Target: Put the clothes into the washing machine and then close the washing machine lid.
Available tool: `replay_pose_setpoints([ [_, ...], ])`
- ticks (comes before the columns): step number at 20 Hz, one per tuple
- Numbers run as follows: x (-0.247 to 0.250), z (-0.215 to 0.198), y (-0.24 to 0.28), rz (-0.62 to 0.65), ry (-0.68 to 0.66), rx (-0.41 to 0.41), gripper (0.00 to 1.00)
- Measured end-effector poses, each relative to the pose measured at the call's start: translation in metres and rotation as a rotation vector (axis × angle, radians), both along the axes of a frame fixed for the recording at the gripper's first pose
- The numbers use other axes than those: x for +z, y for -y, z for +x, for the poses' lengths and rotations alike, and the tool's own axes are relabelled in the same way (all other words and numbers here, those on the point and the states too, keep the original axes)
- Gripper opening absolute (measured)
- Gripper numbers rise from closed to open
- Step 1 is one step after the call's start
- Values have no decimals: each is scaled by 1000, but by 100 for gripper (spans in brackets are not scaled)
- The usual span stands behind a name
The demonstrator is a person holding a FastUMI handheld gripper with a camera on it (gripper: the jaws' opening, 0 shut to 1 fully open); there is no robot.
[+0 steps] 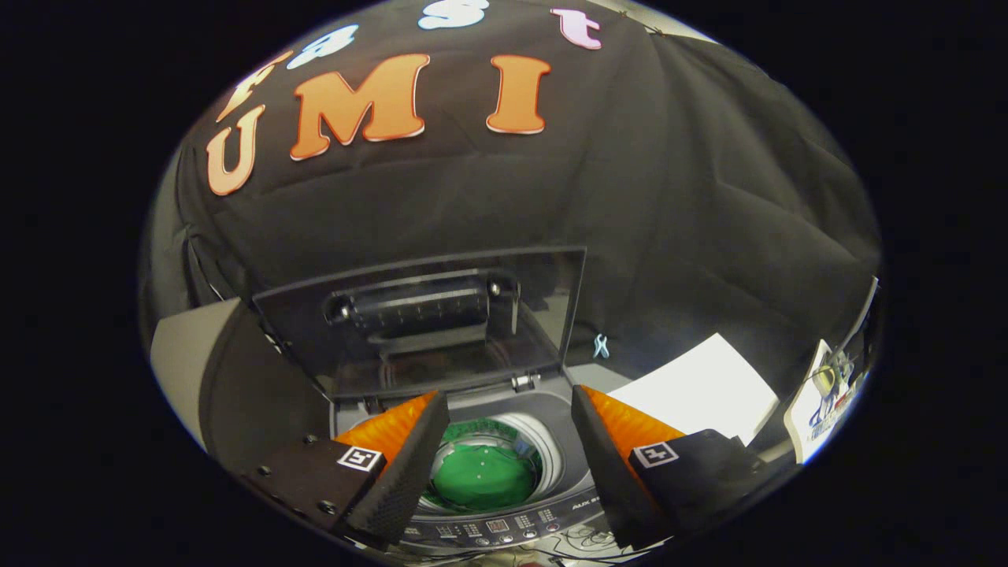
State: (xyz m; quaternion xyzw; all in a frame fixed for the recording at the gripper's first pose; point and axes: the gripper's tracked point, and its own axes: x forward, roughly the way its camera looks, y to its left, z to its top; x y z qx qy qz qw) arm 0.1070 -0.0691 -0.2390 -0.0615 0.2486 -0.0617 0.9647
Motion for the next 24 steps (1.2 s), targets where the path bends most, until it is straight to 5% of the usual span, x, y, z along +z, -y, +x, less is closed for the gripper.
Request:
replay_pose_setpoints([
  [12,112,76,-76,-45,159,149,99],
  [16,97,107,-113,-39,134,236,99],
  [24,49,150,-130,-33,23,280,100],
])
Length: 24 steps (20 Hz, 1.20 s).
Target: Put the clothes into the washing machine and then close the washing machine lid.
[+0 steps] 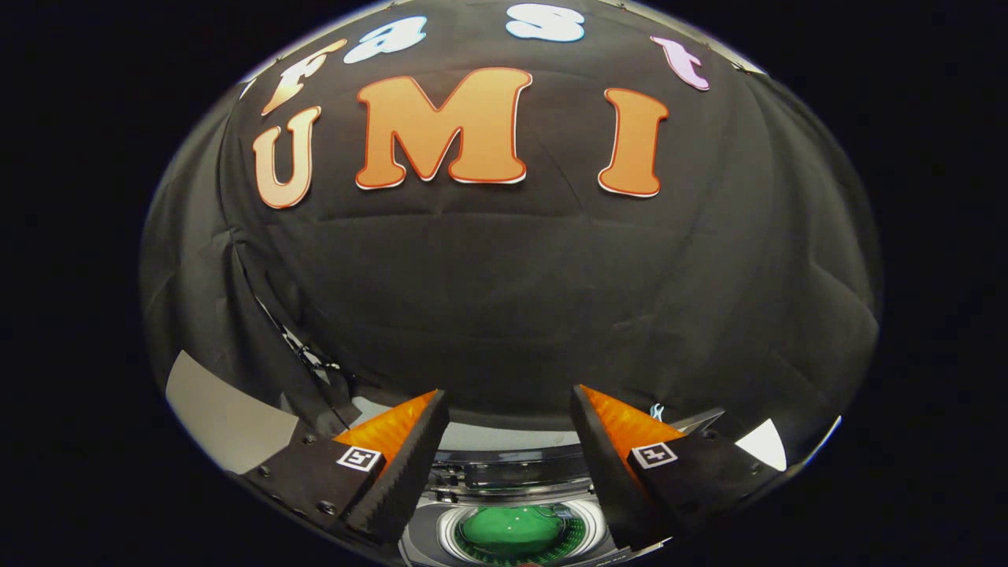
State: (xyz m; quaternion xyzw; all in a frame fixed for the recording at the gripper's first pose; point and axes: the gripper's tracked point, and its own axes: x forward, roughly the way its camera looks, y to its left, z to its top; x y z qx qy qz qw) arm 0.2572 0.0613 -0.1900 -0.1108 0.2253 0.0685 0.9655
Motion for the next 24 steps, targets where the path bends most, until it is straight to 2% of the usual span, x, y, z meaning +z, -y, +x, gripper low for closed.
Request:
replay_pose_setpoints([
  [6,-34,-3,10,-17,-56,-7,99],
  [12,-33,-15,11,25,-36,-24,99],
  [24,-37,-71,22,35,11,-25,99],
])
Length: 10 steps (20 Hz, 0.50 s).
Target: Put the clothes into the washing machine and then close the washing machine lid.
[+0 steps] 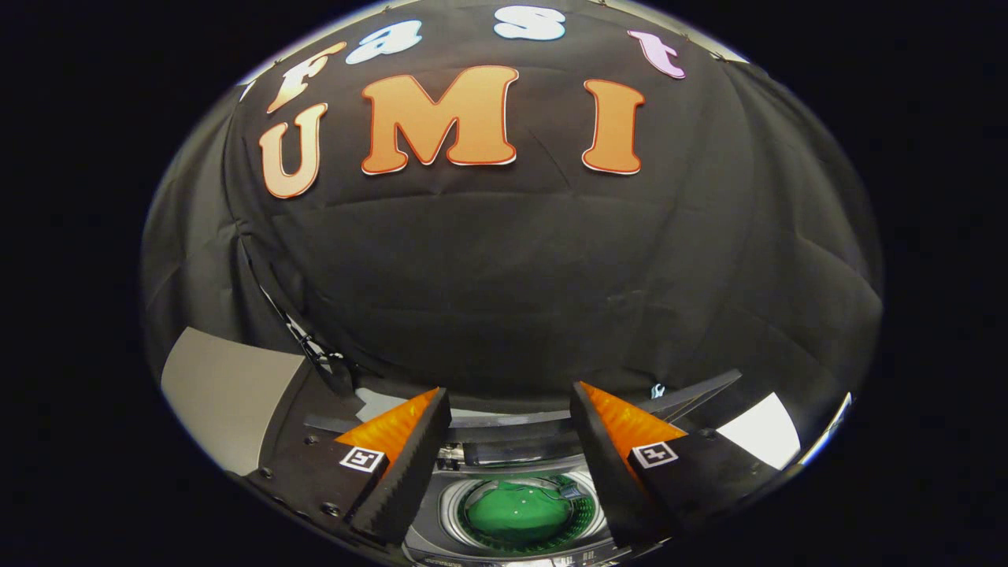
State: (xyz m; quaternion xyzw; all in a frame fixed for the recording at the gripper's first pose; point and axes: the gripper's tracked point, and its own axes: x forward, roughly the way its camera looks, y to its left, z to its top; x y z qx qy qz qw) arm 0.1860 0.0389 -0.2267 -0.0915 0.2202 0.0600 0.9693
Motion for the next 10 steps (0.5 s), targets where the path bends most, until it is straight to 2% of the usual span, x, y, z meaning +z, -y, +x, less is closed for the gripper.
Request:
replay_pose_setpoints([
  [10,-23,-59,17,-14,-7,-25,99],
])
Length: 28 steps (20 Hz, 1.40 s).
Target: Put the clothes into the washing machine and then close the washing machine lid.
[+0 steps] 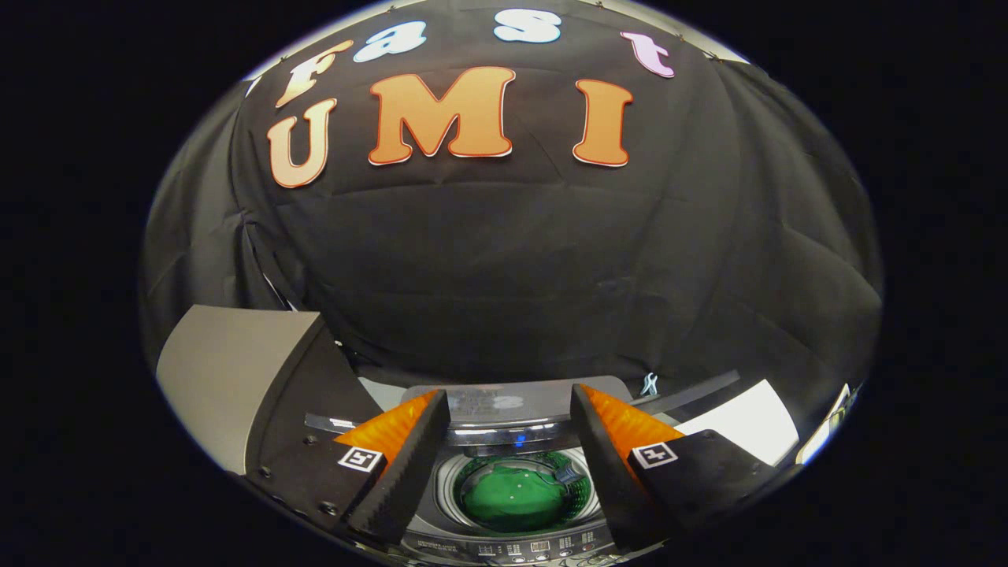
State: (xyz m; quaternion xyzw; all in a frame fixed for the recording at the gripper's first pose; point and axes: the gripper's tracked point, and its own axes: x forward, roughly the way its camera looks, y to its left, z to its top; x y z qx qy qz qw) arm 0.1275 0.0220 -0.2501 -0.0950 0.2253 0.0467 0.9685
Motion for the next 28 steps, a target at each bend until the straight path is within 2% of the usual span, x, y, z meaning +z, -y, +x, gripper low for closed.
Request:
replay_pose_setpoints([
  [3,-38,-27,13,-30,-68,-56,99],
  [6,-85,-55,7,-58,-120,-34,99],
  [10,-100,-65,13,-14,-155,-64,100],
  [22,-41,-43,44,22,-59,-137,100],
  [28,21,-40,50,39,29,-146,100],
])
